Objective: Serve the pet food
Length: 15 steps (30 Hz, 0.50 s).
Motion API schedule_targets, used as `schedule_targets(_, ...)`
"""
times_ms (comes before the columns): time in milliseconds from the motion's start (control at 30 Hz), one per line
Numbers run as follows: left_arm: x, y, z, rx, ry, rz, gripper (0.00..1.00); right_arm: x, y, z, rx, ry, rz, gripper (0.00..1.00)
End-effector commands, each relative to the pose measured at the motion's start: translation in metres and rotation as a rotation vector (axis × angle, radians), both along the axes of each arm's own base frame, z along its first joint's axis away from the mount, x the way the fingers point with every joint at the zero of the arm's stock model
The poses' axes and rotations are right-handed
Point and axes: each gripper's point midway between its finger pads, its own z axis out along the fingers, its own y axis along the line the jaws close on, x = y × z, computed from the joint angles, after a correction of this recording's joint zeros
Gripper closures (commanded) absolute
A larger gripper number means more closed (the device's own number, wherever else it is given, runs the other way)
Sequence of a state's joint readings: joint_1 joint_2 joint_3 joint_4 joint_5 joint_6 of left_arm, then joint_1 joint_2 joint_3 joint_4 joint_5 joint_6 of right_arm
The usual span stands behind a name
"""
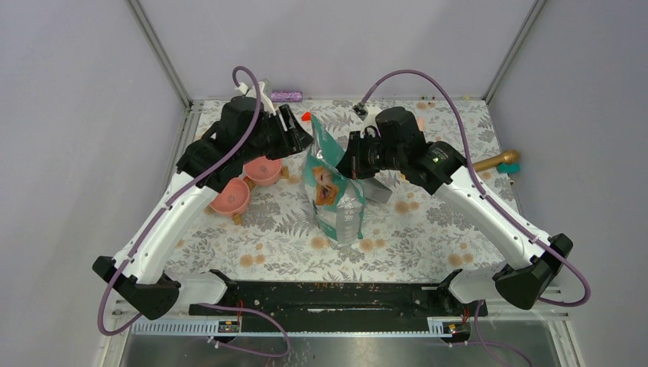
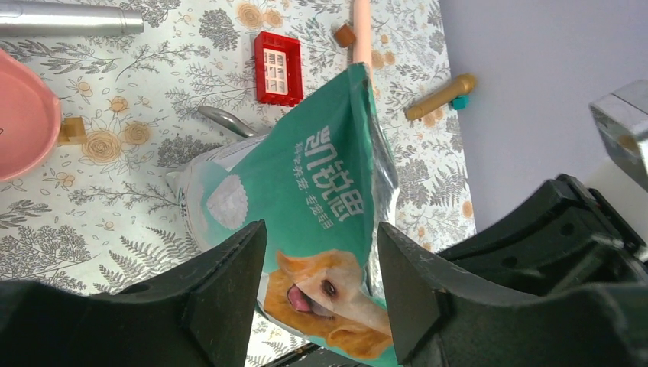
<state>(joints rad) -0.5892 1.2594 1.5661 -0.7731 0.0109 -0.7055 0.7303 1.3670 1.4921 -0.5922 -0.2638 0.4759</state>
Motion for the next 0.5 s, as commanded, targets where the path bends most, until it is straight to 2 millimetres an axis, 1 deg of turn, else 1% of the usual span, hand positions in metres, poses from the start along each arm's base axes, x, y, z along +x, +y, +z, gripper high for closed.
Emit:
schedule_targets(0, 0.009, -0.002, 0.006, 0.021, -0.024, 0.013, 0.45, -0.013, -0.002, 0.009, 0.026, -0.003, 0.031, 1.0)
schedule_targets(167, 0.01, -0.014, -0.005, 0.022, 0.016, -0.024, 0.48, -0.012, 0.0, 0.007, 0.024, 0.005, 0.034, 1.0)
schedule_targets(300, 0.009, -0.024, -0.011, 0.009, 0.042, -0.058, 0.62, -0.012, 0.001, 0.008, 0.024, 0.003, 0.039, 1.0)
schedule_targets(333, 0.008, -0.029, -0.012, -0.007, 0.05, -0.074, 0.66, -0.011, 0.001, 0.008, 0.024, 0.002, 0.038, 1.0)
schedule_targets(367, 0.007, -0.033, -0.015, -0.022, 0.059, -0.087, 0.74, -0.011, 0.001, 0.008, 0.023, 0.0, 0.037, 1.0)
schedule_targets(400, 0.006, -0.037, -0.015, -0.04, 0.06, -0.095, 0.84, -0.01, 0.001, 0.009, 0.024, -0.002, 0.033, 0.98)
schedule_targets(433, 0.005, -0.039, -0.015, -0.057, 0.06, -0.099, 0.98, -0.009, 0.001, 0.011, 0.024, -0.007, 0.028, 0.94)
schedule_targets(467, 0.004, -0.04, -0.015, -0.071, 0.056, -0.1, 1.0, -0.007, 0.0, 0.014, 0.023, -0.016, 0.021, 0.89)
